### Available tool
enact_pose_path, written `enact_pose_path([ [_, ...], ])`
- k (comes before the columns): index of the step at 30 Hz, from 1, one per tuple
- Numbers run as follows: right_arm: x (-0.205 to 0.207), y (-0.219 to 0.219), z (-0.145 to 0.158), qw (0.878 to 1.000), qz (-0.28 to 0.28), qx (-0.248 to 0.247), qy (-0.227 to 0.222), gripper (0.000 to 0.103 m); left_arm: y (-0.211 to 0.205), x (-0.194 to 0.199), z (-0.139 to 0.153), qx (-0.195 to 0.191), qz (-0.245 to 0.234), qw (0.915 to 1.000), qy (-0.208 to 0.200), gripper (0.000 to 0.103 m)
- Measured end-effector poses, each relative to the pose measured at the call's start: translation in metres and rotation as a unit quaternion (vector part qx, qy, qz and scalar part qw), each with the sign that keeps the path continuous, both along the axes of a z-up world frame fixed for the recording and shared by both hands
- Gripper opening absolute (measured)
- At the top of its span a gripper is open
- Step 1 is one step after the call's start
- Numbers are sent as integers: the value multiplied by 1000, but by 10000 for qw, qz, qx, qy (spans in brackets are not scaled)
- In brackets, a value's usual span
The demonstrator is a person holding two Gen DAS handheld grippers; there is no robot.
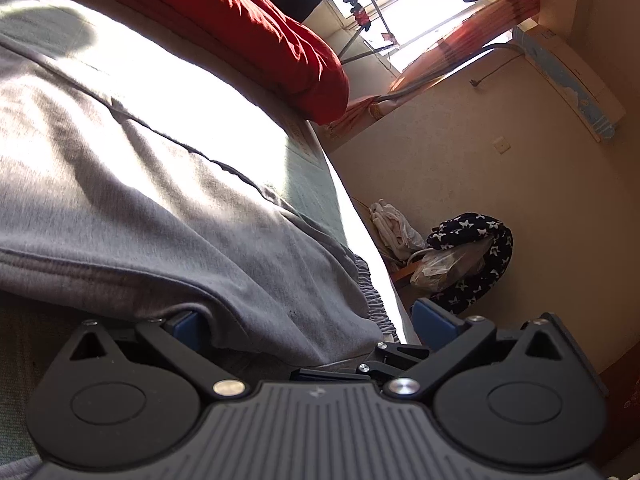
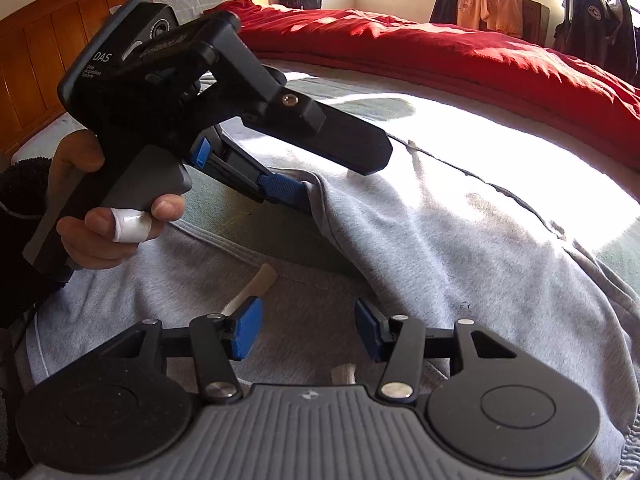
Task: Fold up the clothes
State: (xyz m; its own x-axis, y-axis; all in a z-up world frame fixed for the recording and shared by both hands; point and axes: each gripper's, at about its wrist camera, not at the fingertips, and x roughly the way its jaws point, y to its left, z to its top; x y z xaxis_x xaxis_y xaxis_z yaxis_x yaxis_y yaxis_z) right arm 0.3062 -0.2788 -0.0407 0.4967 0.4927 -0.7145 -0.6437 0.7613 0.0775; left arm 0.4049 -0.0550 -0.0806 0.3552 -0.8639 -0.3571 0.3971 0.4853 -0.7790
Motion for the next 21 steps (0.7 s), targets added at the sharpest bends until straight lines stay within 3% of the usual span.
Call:
enact_pose_path([
  [7,21,11,10,9994,37,159,-316,56,47,-24,18,347,283,9985,-313,102],
  [12,42,35,-28,9987,79,-423,260,57,81,-19,18,747,869,9932,-195,102],
  [14,38,37,-26,9990,81,-416,159,57,89,-11,14,1027,1232,9870,-34,102],
  [17,30,34,-17,9995,117,-255,162,57,102,-1,2,1569,1874,9689,375,100],
  [21,21,28,-11,9988,116,-475,-10,57,124,-1,-18,1808,2352,9522,731,90],
])
